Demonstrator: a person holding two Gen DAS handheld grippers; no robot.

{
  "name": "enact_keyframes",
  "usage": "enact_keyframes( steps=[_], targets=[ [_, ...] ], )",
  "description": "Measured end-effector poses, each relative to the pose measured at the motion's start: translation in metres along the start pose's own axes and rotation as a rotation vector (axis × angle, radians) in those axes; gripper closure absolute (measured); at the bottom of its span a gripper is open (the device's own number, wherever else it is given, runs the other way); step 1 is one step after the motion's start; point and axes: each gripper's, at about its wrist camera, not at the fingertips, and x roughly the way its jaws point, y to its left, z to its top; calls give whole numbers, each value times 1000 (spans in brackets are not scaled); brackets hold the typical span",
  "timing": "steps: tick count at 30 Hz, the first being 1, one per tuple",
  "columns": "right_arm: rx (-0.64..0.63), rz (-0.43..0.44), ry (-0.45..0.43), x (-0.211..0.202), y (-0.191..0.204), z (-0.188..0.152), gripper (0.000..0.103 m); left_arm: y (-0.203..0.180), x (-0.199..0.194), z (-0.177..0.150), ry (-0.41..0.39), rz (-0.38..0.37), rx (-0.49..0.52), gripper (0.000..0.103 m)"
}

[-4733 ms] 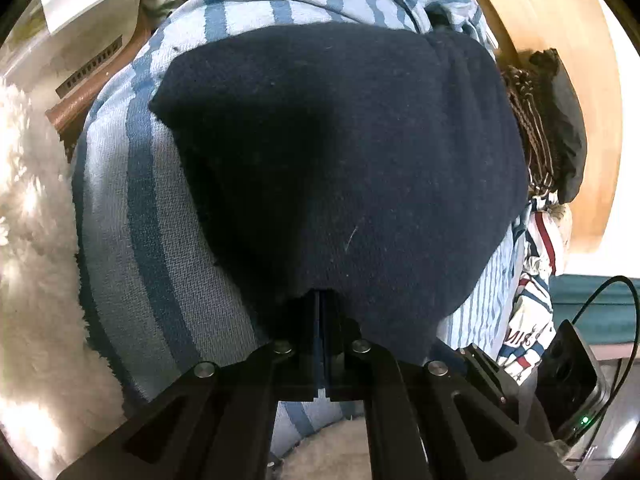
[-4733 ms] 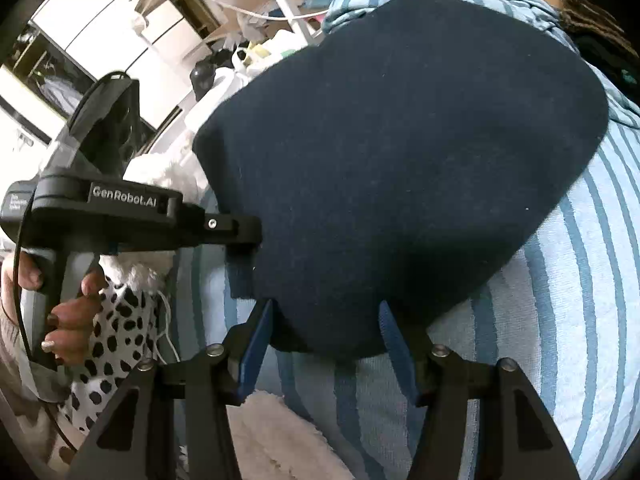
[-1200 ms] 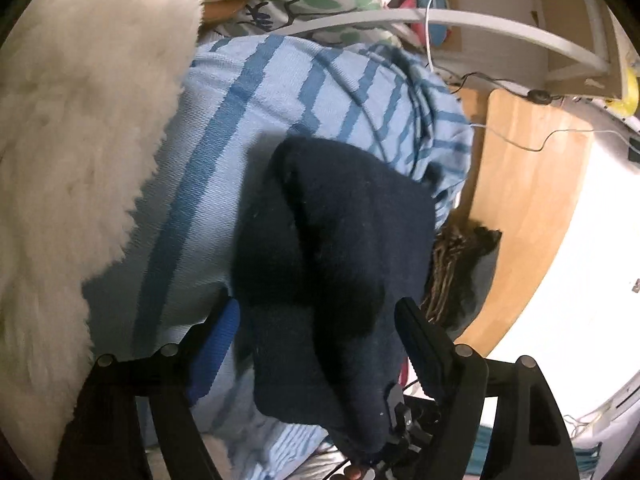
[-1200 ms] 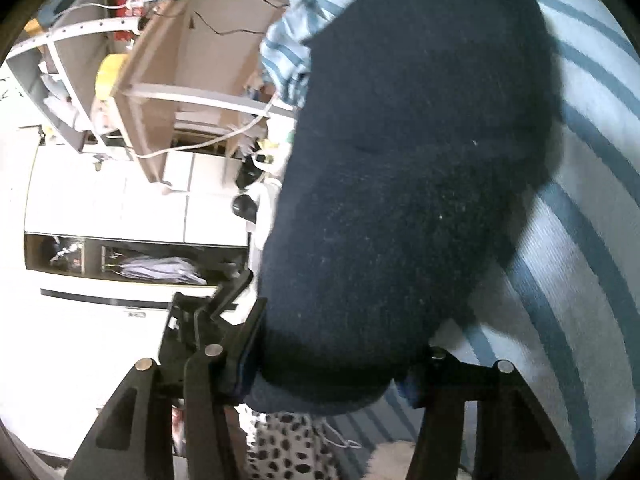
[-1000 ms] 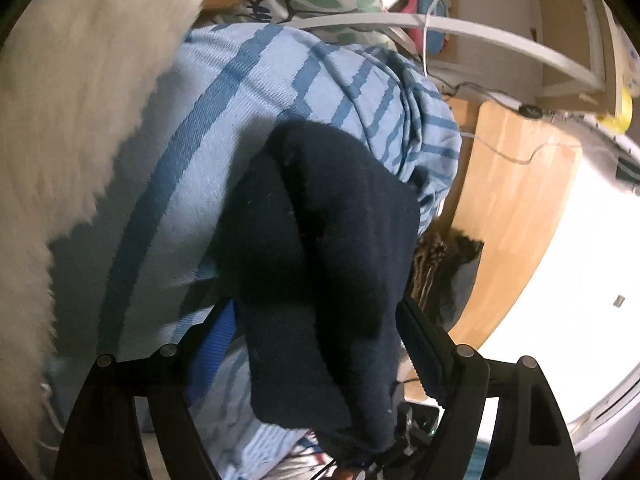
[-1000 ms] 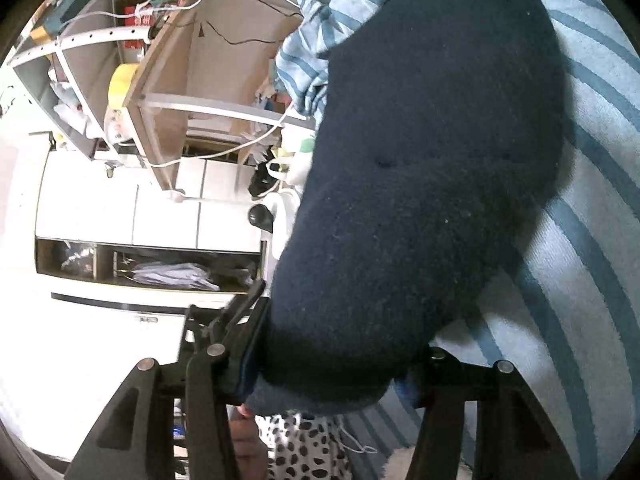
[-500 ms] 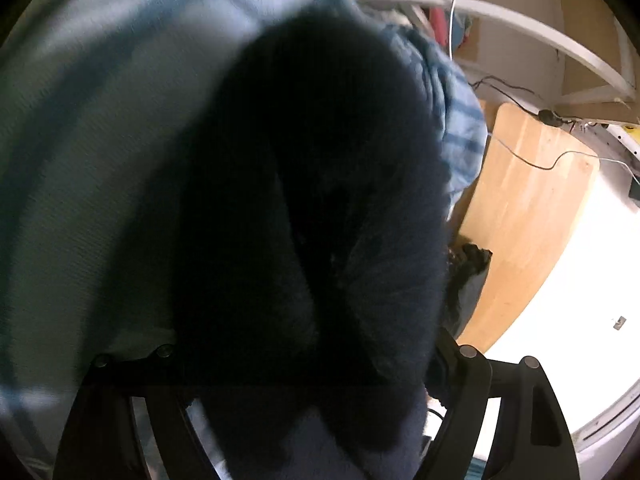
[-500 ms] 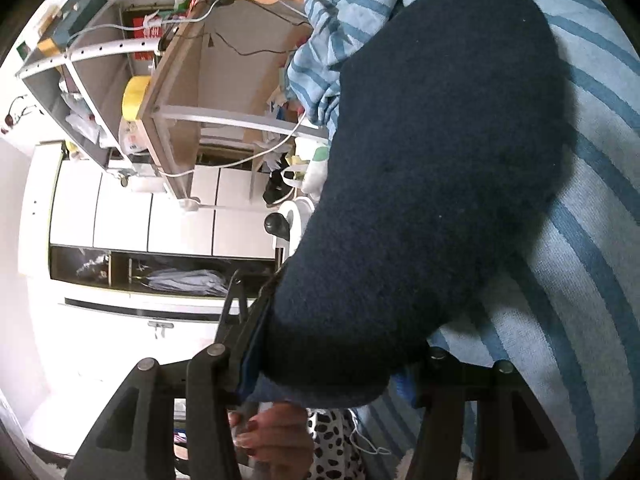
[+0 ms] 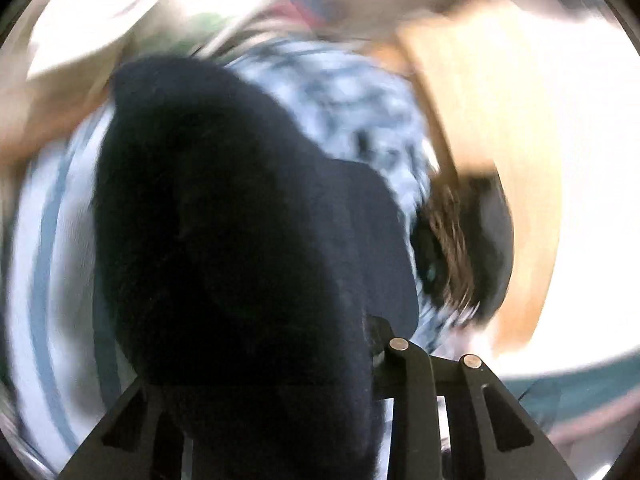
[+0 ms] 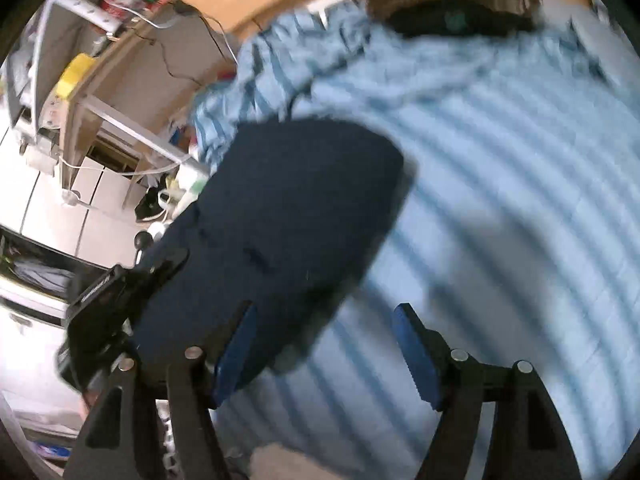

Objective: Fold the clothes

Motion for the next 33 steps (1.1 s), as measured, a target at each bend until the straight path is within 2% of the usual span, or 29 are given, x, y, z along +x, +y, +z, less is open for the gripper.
enact_keyframes(
  steps=[6,9,12,17,19,22,24,25,27,29,33],
  targets=[
    [-56,2,-16,7,6,0,35,-79,-9,-10,-16,2,382,71],
    [-30,-4,-31,6,-2,-9,35,-116,-5,-25,6,-4,562,71],
    [50,-8,-46,-6,-29,-24,35,-156,4,-47,57,-29,717,71],
    [277,-63,-79,-39,-109,-63,35,-225,32,-136,167,31,1201,71],
    [376,-102,-101,-55,-141,-81,35,-239,51,-186,288,66,1406,71],
    [501,-146,-122,-79,-180,-111,35,-239,85,-258,543,165,1635,68],
    [558,-182,-124,-92,-199,-131,38,-227,103,-298,670,230,1762,64],
    [574,-201,-112,-95,-205,-140,36,-220,112,-318,732,263,1823,60],
    [601,-239,-85,-99,-214,-158,36,-211,116,-346,776,301,1936,50],
    [633,-266,-78,-103,-222,-174,37,-209,113,-362,766,315,2036,39],
    [719,-264,-117,-122,-236,-195,38,-208,105,-382,700,354,2221,38]
  ],
)
